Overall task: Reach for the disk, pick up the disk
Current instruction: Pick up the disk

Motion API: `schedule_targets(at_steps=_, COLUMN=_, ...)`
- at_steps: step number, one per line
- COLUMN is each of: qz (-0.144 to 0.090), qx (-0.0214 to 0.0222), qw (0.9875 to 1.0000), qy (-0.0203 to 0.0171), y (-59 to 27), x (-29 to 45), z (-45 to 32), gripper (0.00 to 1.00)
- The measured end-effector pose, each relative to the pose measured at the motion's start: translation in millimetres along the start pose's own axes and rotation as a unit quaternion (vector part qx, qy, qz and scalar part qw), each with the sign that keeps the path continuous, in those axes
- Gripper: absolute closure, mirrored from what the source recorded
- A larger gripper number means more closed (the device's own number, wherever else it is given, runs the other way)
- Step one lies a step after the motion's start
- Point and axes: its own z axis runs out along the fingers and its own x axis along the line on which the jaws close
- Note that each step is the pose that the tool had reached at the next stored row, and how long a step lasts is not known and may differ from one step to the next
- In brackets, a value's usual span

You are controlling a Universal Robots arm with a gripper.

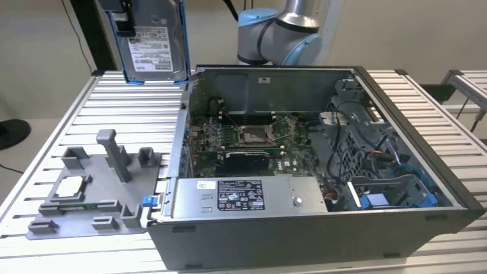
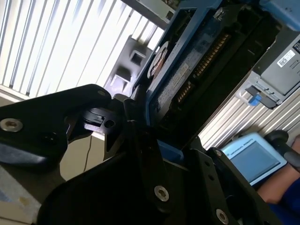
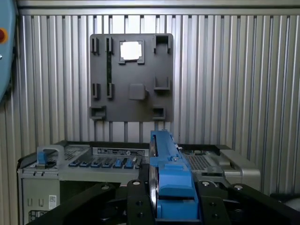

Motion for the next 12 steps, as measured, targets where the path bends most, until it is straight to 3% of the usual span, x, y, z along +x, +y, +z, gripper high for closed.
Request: schedule_targets(at_steps=12, qz=0.0, qx=0.0, qw=1.0, qy=0.0, y=-35.1, x=-0.3, z=-0.1, gripper=1.0)
